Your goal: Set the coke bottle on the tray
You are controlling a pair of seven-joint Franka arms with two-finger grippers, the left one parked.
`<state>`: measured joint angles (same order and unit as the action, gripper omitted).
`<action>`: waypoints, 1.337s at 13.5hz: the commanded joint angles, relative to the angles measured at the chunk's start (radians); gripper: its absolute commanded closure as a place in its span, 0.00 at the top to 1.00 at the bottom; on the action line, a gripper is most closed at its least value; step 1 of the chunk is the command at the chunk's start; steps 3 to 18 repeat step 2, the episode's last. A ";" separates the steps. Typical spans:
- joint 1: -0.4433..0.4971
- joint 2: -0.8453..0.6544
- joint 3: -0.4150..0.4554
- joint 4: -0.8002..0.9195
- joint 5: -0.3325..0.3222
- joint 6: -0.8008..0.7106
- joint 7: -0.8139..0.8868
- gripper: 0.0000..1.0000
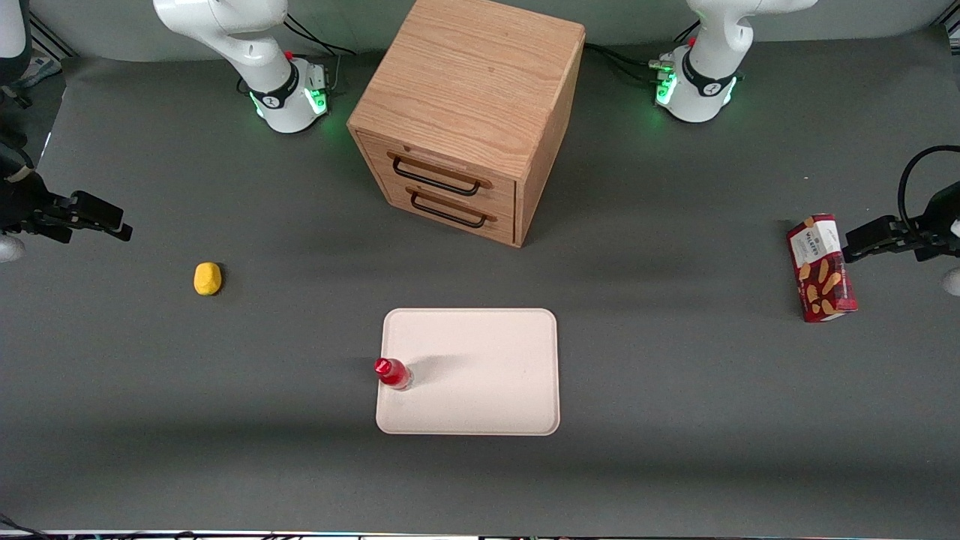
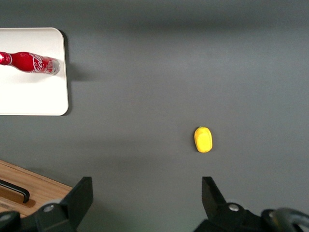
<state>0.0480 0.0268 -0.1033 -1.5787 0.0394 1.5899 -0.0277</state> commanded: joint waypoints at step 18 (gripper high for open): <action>0.013 -0.008 -0.012 -0.004 -0.026 -0.007 -0.014 1.00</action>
